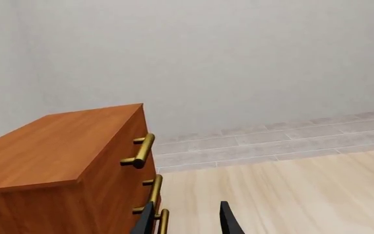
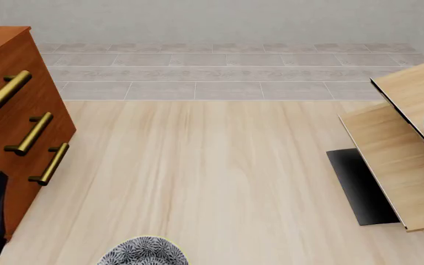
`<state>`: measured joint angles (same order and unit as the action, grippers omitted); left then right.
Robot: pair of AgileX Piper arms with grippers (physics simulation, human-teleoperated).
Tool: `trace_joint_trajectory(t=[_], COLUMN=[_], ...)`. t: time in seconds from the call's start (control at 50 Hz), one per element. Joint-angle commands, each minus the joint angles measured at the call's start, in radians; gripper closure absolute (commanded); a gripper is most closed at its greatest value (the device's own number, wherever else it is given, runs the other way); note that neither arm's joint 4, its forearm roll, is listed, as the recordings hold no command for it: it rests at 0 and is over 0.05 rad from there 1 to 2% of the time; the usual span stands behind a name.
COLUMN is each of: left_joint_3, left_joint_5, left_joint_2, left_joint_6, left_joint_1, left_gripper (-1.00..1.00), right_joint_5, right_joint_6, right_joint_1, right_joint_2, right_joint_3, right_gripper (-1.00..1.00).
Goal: Put the wine bottle on the wine rack.
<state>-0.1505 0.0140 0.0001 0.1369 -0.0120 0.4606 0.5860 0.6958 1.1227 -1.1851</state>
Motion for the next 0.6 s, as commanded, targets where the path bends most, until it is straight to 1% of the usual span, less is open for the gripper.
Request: trace_joint_trajectory(t=[0.02, 0.04, 0.1, 0.12, 0.18, 0.22, 0.26, 0.3, 0.34, 0.36, 0.4, 0.44, 0.46, 0.48, 0.54, 0.58, 0.6], left_joint_3=[-0.009, -0.009, -0.007, -0.005, 0.002, 0.001, -0.003, 0.0, 0.002, 0.003, 0.002, 0.001, 0.001, -0.001, -0.001, -0.002, -0.002], left_joint_5=[0.007, 0.006, 0.004, 0.002, -0.004, -0.003, 0.001, -0.002, -0.003, -0.003, -0.002, -0.002, -0.002, 0.0, 0.0, 0.001, 0.001], left_joint_2=[0.0, 0.0, 0.0, 0.0, 0.0, 0.0, 0.0, 0.0, 0.0, 0.0, 0.0, 0.0, 0.0, 0.0, 0.0, 0.0, 0.0], left_joint_6=[0.001, 0.002, 0.002, 0.003, 0.003, 0.004, 0.002, 0.003, 0.003, 0.003, 0.002, 0.002, 0.002, 0.003, 0.004, 0.002, 0.003], left_joint_1=[0.0, 0.001, 0.001, 0.0, -0.002, -0.002, -0.001, 0.001, -0.001, -0.002, -0.004, -0.004, -0.004, -0.004, -0.003, -0.002, -0.003], left_gripper=[-1.0, -1.0, -1.0, -1.0, -1.0, -1.0, -1.0, -1.0, -1.0, -1.0, -1.0, -1.0, -1.0, -1.0, -1.0, -1.0, -1.0], right_joint_5=[0.002, -0.005, -0.007, -0.013, -0.016, -0.021, -0.019, -0.021, -0.024, -0.028, -0.028, -0.027, -0.027, -0.031, -0.035, -0.042, -0.045], right_joint_6=[-0.016, -0.024, -0.03, -0.04, -0.041, -0.056, -0.056, -0.075, -0.08, -0.094, -0.094, -0.114, -0.114, -0.126, -0.133, -0.151, -0.152], right_joint_1=[-0.026, -0.047, -0.059, -0.079, -0.091, -0.103, -0.106, -0.13, -0.141, -0.154, -0.176, -0.201, -0.201, -0.224, -0.236, -0.265, -0.263], right_joint_2=[-0.036, -0.045, -0.05, -0.059, -0.066, -0.077, -0.078, -0.093, -0.101, -0.108, -0.117, -0.13, -0.13, -0.141, -0.148, -0.163, -0.165], right_joint_3=[-0.007, -0.001, 0.003, 0.008, 0.013, 0.008, 0.006, 0.002, 0.008, 0.01, 0.016, 0.012, 0.012, 0.018, 0.022, 0.028, 0.032], right_gripper=[-1.0, -1.0, -1.0, -1.0, -1.0, -1.0, -1.0, -1.0, -1.0, -1.0, -1.0, -1.0, -1.0, -1.0, -1.0, -1.0, -1.0])
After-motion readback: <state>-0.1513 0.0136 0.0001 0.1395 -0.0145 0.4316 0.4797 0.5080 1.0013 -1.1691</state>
